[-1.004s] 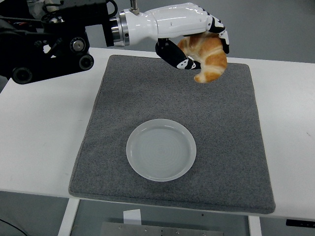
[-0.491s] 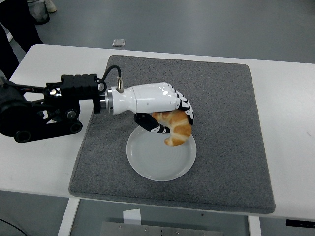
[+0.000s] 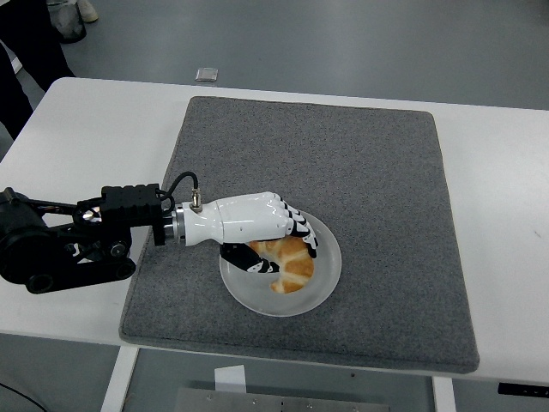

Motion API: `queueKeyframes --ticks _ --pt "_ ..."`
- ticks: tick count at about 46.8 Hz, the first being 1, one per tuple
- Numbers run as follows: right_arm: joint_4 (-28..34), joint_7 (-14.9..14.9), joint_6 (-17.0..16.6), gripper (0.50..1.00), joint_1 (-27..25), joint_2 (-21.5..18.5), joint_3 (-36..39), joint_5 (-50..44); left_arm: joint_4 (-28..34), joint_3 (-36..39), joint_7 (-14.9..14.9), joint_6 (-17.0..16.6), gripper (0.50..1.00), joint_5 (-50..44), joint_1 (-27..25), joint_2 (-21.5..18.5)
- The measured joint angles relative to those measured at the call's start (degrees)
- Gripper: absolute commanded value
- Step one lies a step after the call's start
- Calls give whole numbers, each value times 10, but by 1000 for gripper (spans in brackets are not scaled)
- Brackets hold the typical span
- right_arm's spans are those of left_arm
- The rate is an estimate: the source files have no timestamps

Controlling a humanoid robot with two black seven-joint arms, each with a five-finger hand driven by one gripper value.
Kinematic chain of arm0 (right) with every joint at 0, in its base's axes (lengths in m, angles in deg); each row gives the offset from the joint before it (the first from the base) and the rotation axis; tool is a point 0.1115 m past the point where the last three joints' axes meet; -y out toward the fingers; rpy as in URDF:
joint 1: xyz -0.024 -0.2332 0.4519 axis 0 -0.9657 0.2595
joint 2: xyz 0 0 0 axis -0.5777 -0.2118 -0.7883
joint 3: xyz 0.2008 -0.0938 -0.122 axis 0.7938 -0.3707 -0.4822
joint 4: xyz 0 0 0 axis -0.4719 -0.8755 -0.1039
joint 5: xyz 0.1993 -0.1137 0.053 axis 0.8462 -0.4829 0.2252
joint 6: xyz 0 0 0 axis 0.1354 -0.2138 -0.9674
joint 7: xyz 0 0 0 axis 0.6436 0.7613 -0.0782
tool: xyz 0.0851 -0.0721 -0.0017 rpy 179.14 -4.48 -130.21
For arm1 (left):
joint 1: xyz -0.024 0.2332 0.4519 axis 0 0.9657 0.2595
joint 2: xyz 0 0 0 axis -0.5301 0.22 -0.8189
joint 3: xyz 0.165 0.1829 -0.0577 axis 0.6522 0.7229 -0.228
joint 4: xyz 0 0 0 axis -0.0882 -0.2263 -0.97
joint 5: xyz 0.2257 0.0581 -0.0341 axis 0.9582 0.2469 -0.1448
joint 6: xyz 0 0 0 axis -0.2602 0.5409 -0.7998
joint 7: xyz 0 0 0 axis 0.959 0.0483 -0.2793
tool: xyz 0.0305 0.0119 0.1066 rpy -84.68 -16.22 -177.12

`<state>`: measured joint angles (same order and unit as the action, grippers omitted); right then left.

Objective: Place the bread on the plate

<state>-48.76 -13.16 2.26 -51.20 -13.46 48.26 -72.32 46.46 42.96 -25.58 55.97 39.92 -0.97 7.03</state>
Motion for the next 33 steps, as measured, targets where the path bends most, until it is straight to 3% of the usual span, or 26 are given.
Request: queueKeyframes --ticks 33 --pt "0 0 0 952 0 0 -1 0 -54 -9 3 -25 500 -11 37 33"
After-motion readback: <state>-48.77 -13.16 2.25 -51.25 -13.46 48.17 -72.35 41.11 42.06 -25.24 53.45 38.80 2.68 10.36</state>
